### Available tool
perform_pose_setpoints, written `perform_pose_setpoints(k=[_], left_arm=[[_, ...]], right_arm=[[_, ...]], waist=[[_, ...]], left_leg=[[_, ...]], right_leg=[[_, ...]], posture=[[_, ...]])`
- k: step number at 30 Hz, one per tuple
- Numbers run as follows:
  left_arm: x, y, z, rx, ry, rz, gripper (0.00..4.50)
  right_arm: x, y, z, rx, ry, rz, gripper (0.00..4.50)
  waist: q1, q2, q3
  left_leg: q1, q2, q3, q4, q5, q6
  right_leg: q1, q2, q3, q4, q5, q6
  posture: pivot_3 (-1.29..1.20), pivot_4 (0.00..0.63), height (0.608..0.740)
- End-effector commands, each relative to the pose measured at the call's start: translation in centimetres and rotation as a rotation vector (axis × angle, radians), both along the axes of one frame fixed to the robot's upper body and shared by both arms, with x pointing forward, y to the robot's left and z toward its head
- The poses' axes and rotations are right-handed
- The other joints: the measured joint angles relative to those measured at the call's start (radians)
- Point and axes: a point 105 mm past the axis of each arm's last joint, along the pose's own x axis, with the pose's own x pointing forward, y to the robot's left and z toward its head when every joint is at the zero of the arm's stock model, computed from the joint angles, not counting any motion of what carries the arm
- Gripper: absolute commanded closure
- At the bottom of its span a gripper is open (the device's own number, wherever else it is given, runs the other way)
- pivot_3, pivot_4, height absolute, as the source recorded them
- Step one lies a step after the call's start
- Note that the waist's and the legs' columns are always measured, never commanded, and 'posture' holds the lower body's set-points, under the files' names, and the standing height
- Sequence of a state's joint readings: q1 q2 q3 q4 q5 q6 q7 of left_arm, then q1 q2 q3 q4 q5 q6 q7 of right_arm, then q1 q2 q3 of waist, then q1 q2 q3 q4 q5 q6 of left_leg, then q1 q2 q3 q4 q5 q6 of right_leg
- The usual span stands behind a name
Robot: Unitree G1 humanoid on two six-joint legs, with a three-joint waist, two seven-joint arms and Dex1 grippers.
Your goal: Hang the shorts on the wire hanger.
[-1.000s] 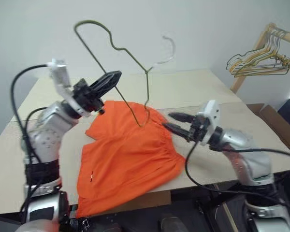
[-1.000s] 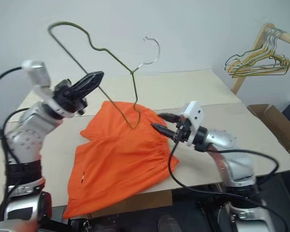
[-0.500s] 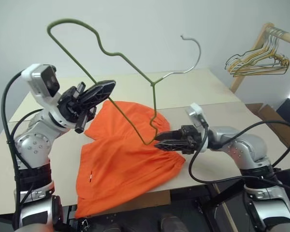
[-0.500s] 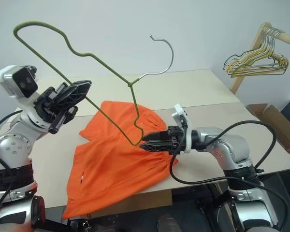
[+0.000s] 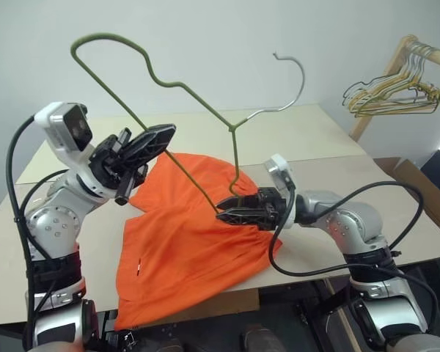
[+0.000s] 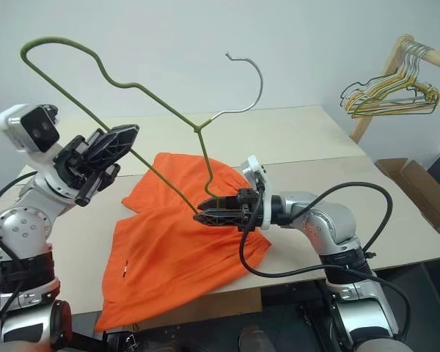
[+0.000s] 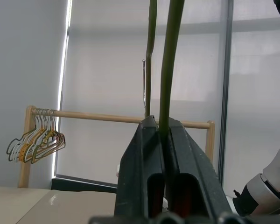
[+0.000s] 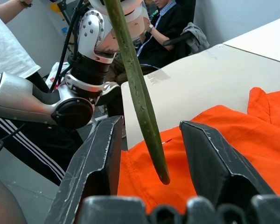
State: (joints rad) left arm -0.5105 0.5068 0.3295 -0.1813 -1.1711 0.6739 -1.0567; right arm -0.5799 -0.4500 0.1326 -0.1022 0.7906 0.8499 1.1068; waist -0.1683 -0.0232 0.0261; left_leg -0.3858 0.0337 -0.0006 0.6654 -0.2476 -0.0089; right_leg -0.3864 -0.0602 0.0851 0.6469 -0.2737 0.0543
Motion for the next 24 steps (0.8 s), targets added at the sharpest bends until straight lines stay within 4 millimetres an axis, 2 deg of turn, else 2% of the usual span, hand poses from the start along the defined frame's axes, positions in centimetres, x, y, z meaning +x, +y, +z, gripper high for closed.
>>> perform_pose_setpoints(k=[1, 5, 6, 7, 10, 13, 17, 21, 23, 24], left_arm=[[-0.2, -0.1, 0.5, -0.007, -0.037, 0.002, 4.5], [0.2, -0.3, 0.0, 0.001, -0.015, 0.021, 4.5], [0.4, -0.3, -0.1, 0.003, -0.009, 0.036, 4.5], [0.5, -0.3, -0.2, 0.003, -0.003, 0.047, 4.5], [0.5, -0.4, -0.6, 0.025, 0.013, 0.053, 3.73], [0.7, -0.5, -2.0, 0.097, 0.054, 0.07, 2.75], [0.9, -0.9, -7.6, 0.325, 0.187, 0.132, 1.42], [-0.4, -0.8, -12.6, 0.534, 0.265, 0.165, 0.07], [-1.0, -1.0, -14.3, 0.661, 0.242, 0.193, 0.03], [-1.3, -1.1, -14.4, 0.678, 0.235, 0.197, 0.03]], right_arm=[[-0.5, 0.2, 1.3, 0.034, -0.036, 0.028, 2.9], [-0.3, 0.0, 0.9, 0.017, -0.034, 0.01, 4.28], [-0.3, -0.1, 0.9, 0.019, -0.031, 0.005, 4.48], [-0.3, -0.2, 0.9, 0.02, -0.03, 0.002, 4.48], [-0.4, -0.5, 1.1, 0.03, -0.036, -0.002, 4.5], [-0.6, -0.7, 1.7, 0.058, -0.043, -0.004, 4.5], [-0.2, -1.5, 2.8, 0.132, -0.009, -0.073, 4.5], [-0.1, -4.2, 2.8, 0.15, 0.018, -0.197, 4.5], [-0.4, -6.1, 2.1, 0.128, 0.058, -0.262, 4.5], [-0.6, -7.1, 1.7, 0.11, 0.085, -0.289, 4.5]], waist=[[-0.001, 0.0, 0.0], [-0.001, 0.0, 0.0], [-0.001, 0.0, 0.0], [-0.001, 0.0, 0.0], [-0.001, 0.0, 0.0], [-0.001, 0.0, 0.0], [-0.006, 0.0, 0.0], [-0.005, 0.0, 0.0], [0.004, 0.001, 0.0], [0.011, 0.001, 0.0]], left_leg=[[0.0, 0.0, 0.0, 0.0, 0.0, 0.0], [0.0, 0.0, 0.0, 0.0, 0.0, 0.0], [0.0, 0.0, 0.0, 0.0, 0.0, 0.0], [0.0, 0.0, 0.0, 0.0, 0.0, 0.0], [0.0, 0.0, 0.0, 0.0, 0.0, 0.0], [0.0, 0.0, 0.0, 0.0, 0.0, 0.0], [0.0, 0.0, 0.0, 0.0, 0.0, 0.0], [-0.001, 0.0, 0.0, 0.0, 0.0, 0.0], [-0.002, 0.0, 0.001, 0.0, 0.0, 0.0], [-0.003, 0.0, 0.001, 0.0, 0.0, 0.0]], right_leg=[[0.0, 0.0, 0.0, 0.0, 0.0, 0.0], [0.0, 0.0, 0.0, 0.0, 0.0, 0.0], [0.0, 0.0, 0.0, 0.0, 0.0, 0.0], [0.0, 0.0, 0.0, 0.0, 0.0, 0.0], [0.0, 0.0, 0.0, 0.0, 0.0, 0.0], [0.0, 0.0, 0.0, 0.0, 0.0, 0.0], [0.0, 0.0, 0.0, 0.0, 0.0, 0.0], [-0.001, 0.0, 0.0, 0.0, 0.0, 0.0], [-0.002, 0.0, -0.001, -0.001, 0.0, 0.0], [-0.001, 0.0, 0.0, -0.001, 0.0, 0.0]], posture=[[-0.13, 0.0, 0.74], [-0.12, 0.0, 0.74], [-0.12, 0.0, 0.74], [-0.13, 0.0, 0.74], [-0.13, 0.0, 0.74], [-0.13, 0.0, 0.74], [-0.14, 0.0, 0.74], [-0.14, 0.0, 0.74], [-0.14, 0.0, 0.74], [-0.14, 0.0, 0.74]])
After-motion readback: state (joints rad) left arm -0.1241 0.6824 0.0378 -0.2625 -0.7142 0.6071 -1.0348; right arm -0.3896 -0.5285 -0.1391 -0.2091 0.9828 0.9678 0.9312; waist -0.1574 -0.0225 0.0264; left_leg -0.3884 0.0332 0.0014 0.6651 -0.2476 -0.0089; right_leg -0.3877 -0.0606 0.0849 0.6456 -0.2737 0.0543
